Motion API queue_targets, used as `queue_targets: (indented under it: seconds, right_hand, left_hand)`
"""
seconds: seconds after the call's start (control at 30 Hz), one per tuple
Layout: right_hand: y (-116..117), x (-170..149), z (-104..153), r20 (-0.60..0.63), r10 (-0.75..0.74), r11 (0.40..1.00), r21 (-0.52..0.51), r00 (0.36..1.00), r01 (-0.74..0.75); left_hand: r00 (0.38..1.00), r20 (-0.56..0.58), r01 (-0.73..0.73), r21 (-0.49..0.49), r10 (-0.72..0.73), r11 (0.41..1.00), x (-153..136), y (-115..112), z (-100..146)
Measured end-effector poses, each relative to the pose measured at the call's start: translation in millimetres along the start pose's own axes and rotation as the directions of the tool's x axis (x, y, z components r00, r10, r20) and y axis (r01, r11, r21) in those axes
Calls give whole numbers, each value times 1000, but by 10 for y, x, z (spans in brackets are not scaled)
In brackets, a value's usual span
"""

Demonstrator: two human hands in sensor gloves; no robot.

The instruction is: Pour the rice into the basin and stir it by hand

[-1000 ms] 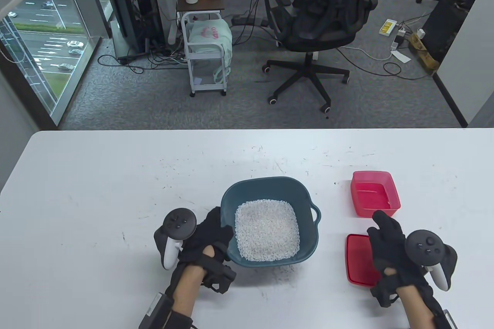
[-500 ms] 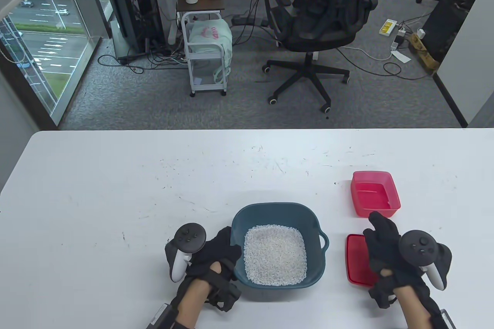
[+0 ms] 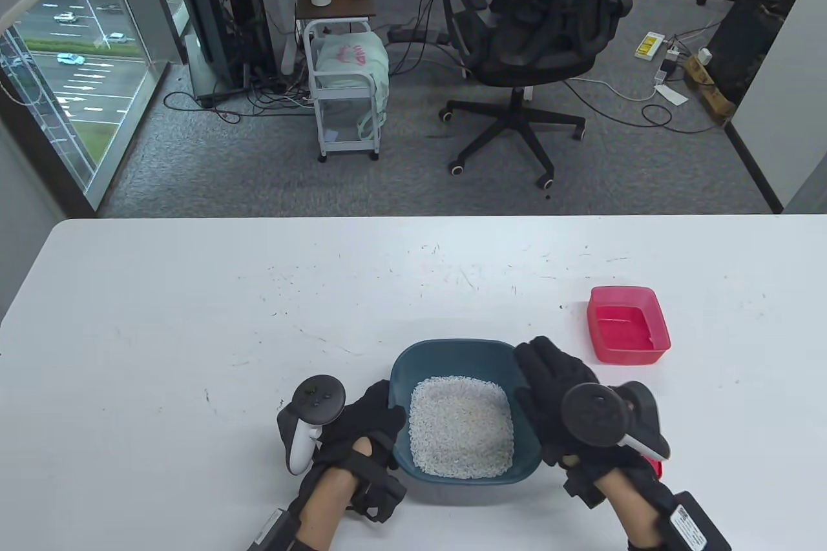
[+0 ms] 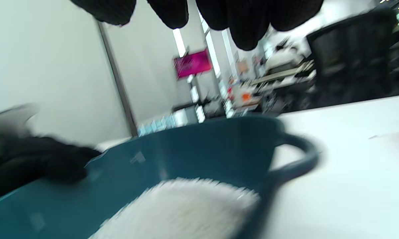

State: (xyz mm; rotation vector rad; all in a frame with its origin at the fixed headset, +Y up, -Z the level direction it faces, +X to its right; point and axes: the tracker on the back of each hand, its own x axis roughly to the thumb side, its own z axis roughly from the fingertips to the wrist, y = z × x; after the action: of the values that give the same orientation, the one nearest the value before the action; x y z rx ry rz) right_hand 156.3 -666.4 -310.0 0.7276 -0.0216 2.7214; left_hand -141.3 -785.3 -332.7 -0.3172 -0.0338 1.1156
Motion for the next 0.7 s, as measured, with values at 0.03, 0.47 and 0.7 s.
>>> queue_targets:
  seconds: [0.03,0.47,0.7]
  right_hand:
    - [60,118,-130,44,35,996,78,998,-38]
    - [939,306,-995,54,192,756,629,980,-183]
    - [1104,306,-1078,39,292,703,668,956,-243]
  left_hand:
    - [1000,-1,-3,-3,3,1000,2,0,0]
    - [1000,7,-19,-14,19,1000,-2,6,8]
    - [1000,10,-11,-10,11,1000,-6,8,4]
